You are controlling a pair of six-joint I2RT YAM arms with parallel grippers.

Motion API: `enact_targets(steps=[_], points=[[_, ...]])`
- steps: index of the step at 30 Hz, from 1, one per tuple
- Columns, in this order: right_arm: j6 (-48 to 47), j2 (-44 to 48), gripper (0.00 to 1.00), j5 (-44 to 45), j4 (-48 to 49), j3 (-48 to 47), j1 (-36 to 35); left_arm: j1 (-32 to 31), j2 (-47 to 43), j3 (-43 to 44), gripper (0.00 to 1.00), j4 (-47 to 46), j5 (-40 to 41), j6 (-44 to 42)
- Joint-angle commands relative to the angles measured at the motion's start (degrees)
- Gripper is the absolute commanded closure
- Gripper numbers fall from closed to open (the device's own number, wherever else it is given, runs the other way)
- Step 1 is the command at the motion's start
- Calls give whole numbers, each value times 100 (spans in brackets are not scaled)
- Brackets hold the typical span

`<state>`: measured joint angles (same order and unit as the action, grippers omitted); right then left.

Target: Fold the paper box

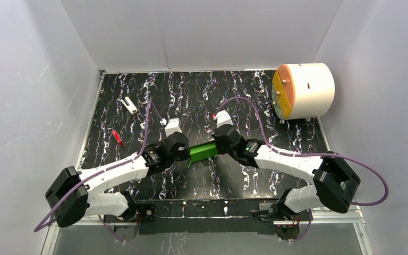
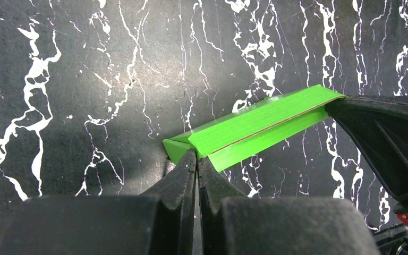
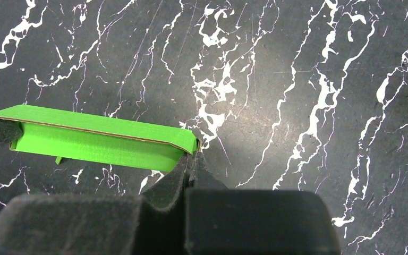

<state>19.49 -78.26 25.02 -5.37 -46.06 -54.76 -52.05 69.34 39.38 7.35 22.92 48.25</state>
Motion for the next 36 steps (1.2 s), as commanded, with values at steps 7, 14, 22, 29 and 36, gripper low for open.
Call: enact_targets(steps=[7,14,22,29,36], points=[[156,67,98,-90,-159,387,27,-42,-435,-372,93,452,-355,52],[177,203,88,-125,190,329,27,-41,-843,-209,70,508,-388,105],[168,328,68,-135,339,206,27,76,-1303,-76,52,740,-335,-6],[82,448,50,-218,340,62,27,432,-1341,44,46,586,-811,-1],[28,480,41,-391,254,-95,28,798,-1179,147,46,452,-1177,-348]])
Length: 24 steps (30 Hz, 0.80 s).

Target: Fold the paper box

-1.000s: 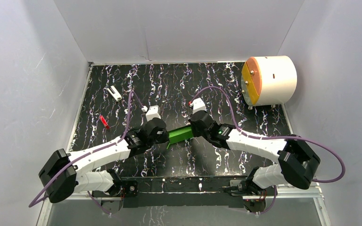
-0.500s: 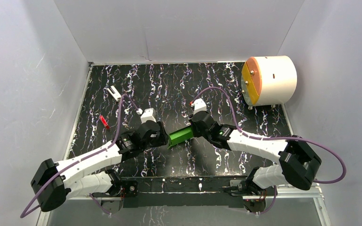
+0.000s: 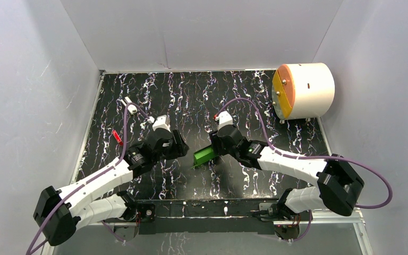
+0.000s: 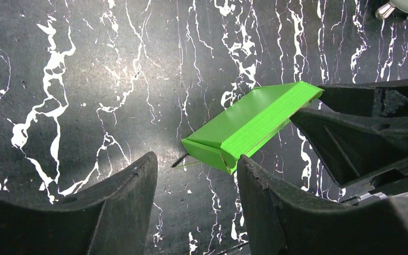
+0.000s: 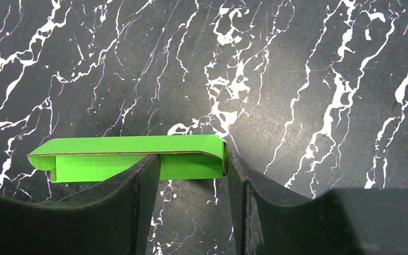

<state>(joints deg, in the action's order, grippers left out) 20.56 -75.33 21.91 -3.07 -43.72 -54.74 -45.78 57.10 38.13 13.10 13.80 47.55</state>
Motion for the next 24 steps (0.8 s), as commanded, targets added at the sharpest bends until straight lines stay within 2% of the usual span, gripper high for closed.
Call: enact_targets(steps=[1,8,12,14,17,24], points=[[-72,199,41,-70,-19,-356,25,217,84,312,46,-116,-295,-340],[130,576,31,149,-158,-283,25,400,546,647,47,-236,-595,-836],[516,817,30,374,-367,-145,32,434,935,926,47,-351,-870,-1063],[818,970,31,424,-463,-4,34,447,1156,1067,48,-393,-1050,-1174],[1295,1172,39,198,-284,389,35,458,1462,1257,52,-442,-1264,-1271],[2450,1367,46,-585,1109,1432,39,484,1949,1431,54,-657,-1568,-1313]])
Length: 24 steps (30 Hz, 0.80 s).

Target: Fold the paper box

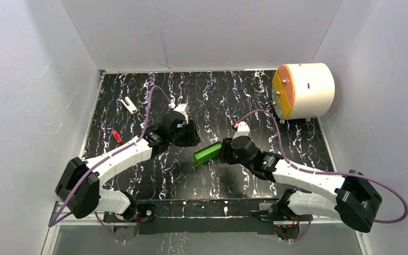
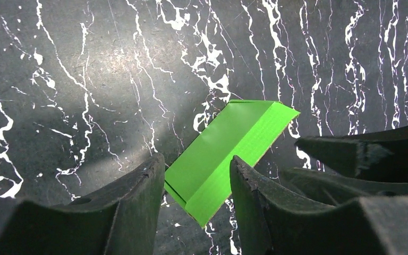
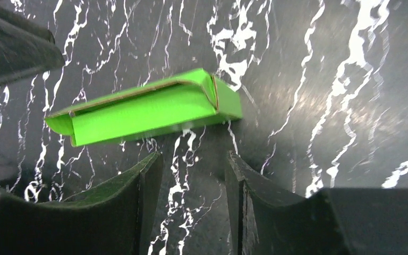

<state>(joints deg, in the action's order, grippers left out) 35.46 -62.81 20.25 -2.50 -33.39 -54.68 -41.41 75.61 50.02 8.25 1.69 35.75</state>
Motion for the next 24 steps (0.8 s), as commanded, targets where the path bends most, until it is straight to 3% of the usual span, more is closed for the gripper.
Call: enact_targets(steps=[1,5,6,10,18,24], points=[[1141,119,46,-471,1295,542,28,65,155,257,55,-205,-394,-119],[1779,116,44,-606,2411,1079,27,286,319,227,55,-411,-720,-34],[2112,65,44,-485,2868,1312,27,514,327,108,55,-605,-1120,86],[2379,33,43,-377,3531,1590,63,801,296,-63,53,-985,-1706,272],[2747,-263,44,-399,4520,1880,224,1101,564,-258,49,-1408,-2465,421],[2923,-621,44,-533,4710,1836,290,1126,830,-341,48,-1582,-2784,497]])
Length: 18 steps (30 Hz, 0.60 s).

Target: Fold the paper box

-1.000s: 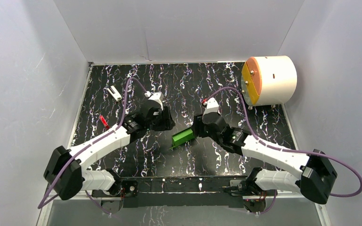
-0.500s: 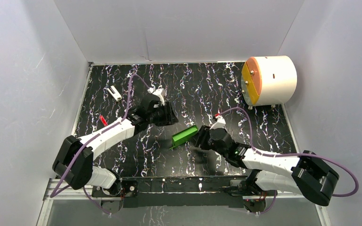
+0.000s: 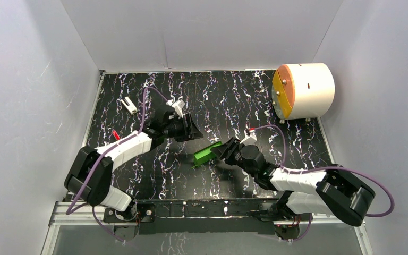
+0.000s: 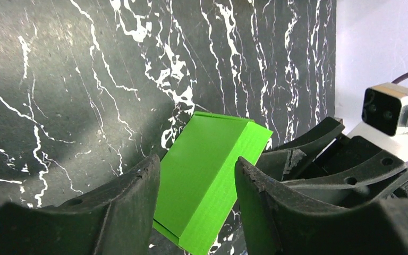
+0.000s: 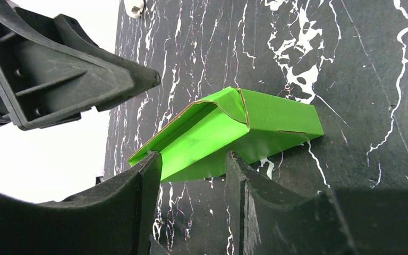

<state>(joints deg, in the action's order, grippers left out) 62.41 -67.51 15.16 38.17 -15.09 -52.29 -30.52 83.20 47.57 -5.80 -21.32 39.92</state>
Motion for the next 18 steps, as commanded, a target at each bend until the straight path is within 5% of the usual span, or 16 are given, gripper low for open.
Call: enact_targets(steps=[1,18], points=[[252,-190,44,-41,662,8,57,38,100,-117,48,-182,-512,84],[217,-1063,64,-653,1341,-80,194,46,-22,-961,51,-922,-1083,567]])
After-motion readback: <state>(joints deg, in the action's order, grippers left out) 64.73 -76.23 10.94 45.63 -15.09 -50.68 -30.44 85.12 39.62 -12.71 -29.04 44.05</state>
